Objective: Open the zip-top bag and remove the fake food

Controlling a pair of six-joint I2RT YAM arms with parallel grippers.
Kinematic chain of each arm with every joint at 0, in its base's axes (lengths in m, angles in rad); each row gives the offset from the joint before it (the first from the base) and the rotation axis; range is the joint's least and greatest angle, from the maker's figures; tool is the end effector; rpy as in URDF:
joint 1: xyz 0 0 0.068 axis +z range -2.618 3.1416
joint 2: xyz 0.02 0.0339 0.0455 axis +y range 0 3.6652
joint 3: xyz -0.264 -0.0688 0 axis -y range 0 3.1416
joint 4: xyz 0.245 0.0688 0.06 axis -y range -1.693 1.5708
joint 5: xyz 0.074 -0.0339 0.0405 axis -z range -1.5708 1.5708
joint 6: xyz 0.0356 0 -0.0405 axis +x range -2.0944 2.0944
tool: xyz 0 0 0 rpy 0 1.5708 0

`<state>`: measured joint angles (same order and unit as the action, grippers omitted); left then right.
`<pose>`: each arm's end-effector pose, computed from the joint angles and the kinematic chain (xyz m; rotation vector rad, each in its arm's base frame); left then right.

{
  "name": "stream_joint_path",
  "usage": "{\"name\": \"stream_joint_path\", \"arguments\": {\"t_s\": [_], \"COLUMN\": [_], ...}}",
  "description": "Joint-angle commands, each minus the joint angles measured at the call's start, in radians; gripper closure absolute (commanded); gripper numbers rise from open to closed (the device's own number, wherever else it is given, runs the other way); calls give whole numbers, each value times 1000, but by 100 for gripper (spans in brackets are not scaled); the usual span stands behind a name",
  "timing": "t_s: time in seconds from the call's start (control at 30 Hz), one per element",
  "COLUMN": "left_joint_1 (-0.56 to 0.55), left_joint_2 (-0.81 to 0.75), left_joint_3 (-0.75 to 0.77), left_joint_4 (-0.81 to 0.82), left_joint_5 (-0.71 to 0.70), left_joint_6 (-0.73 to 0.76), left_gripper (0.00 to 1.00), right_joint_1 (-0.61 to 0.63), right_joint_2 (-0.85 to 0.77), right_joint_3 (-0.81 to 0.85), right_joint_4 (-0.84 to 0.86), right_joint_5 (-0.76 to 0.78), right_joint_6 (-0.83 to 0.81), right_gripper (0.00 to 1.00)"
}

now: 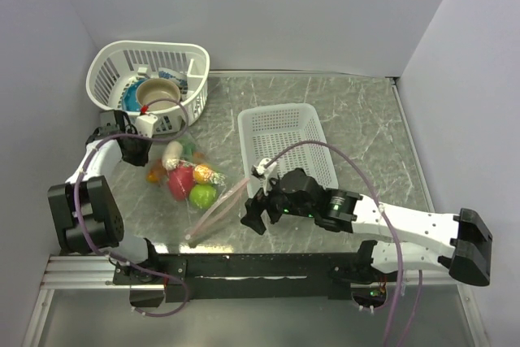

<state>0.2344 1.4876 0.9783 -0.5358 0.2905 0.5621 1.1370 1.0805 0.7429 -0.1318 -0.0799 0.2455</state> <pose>0.2898 0.0587 0.2160 0.5145 2.4970 -0.0777 0.1001 0.2229 0.2723 -0.9850 1.9378 0.9176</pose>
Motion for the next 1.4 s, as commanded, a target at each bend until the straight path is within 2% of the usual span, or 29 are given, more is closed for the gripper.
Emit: {"name": "stream_joint_path", "arguments": {"t_s": [0.0, 0.17, 0.33, 0.4, 0.47, 0.5, 0.53, 0.57, 0.63, 0.67, 0.73, 0.77, 0.8, 0.83, 0.93, 1.07, 1.17, 1.2, 1.33, 1.37], "left_joint_1": [16, 37, 39, 39, 39, 37, 39, 39, 37, 37, 37, 37, 37, 39, 37, 36, 25, 8, -46, -52], "left_joint_2": [-110, -177, -201, -201, -202, -202, -204, -201, -197, -194, -199, -201, -201, -198, -144, 1, 68, 79, 99, 99], "left_joint_3": [-16, -38, -70, -72, -69, -66, -60, -55, -37, -29, -20, -24, -33, -41, -55, -38, -23, -21, -46, -50], "left_joint_4": [-30, -95, -90, -92, -90, -90, -92, -93, -107, -113, -113, -105, -99, -77, -27, 5, 16, 19, 40, 43], "left_joint_5": [-13, -5, -20, -25, -25, -22, -21, -21, -11, -10, -4, -4, -1, 4, 18, 51, 88, 94, 96, 96], "left_joint_6": [70, 93, 93, 94, 90, 90, 84, 82, 78, 76, 67, 62, 59, 56, 32, -7, -37, -47, -62, -64], "left_gripper": [99, 99, 99, 99, 99, 99, 99, 99, 86, 66, 48, 41, 26, 21, 20, 24, 27, 28, 35, 40], "right_joint_1": [21, 33, 33, 35, 38, 41, 40, 41, 40, 40, 40, 41, 41, 40, 41, 41, 40, 41, 43, 40], "right_joint_2": [62, 123, 271, 327, 375, 392, 409, 441, 472, 496, 516, 532, 541, 548, 581, 607, 634, 647, 696, 714], "right_joint_3": [75, 93, 115, 122, 127, 130, 134, 144, 162, 167, 176, 176, 174, 180, 188, 190, 203, 208, 252, 259], "right_joint_4": [46, 90, 129, 202, 263, 282, 297, 320, 334, 348, 362, 380, 388, 400, 417, 455, 483, 486, 512, 515], "right_joint_5": [-3, 28, 101, 120, 163, 173, 196, 209, 219, 232, 242, 249, 252, 258, 278, 270, 243, 239, 206, 201], "right_joint_6": [-34, -66, -120, -133, -143, -156, -161, -164, -175, -176, -176, -176, -178, -178, -180, -176, -166, -166, -157, -153], "right_gripper": [0, 0, 0, 0, 5, 11, 22, 25, 33, 34, 35, 35, 35, 35, 35, 34, 18, 0, 0, 0]}}
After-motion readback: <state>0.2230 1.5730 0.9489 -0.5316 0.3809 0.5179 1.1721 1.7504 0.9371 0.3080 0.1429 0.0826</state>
